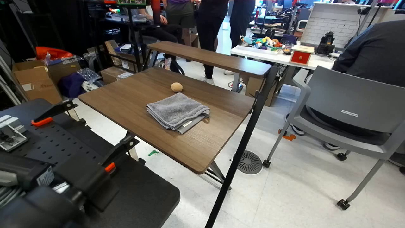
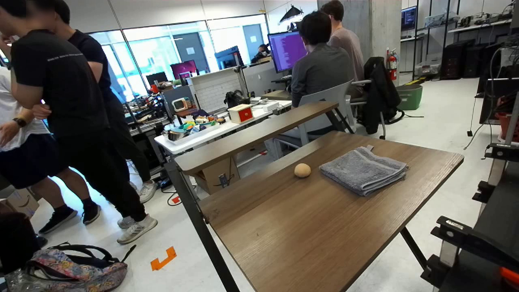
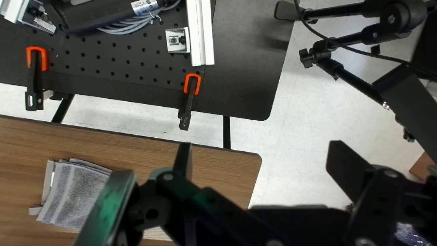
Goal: Move the ball to the right and use the cloth to wipe the table
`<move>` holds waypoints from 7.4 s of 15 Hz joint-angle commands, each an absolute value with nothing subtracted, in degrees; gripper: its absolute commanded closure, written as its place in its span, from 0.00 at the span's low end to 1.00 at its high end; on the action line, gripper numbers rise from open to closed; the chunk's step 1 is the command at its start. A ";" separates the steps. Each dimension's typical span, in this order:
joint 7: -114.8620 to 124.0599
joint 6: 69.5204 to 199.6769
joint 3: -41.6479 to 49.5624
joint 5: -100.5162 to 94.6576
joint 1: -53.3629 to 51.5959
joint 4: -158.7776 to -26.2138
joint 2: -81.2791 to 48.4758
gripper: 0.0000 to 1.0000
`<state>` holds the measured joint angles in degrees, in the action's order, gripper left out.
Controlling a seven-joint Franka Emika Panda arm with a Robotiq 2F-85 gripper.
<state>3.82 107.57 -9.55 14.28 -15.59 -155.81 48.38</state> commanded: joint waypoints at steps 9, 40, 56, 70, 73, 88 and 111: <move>7.31 109.51 -14.34 30.47 -18.98 -160.52 25.67 0.00; 7.33 133.26 -13.56 14.65 -14.80 -160.03 19.86 0.00; 20.92 164.53 -11.39 -0.67 3.35 -151.36 4.79 0.00; 25.75 162.94 -1.74 -4.99 2.36 -141.94 -5.98 0.00; 26.94 165.54 -1.25 -1.37 0.54 -137.74 -10.72 0.00; 35.61 160.77 13.62 1.33 -16.45 -100.20 -43.16 0.00; 37.77 155.37 9.26 5.75 -14.19 -79.04 -64.27 0.57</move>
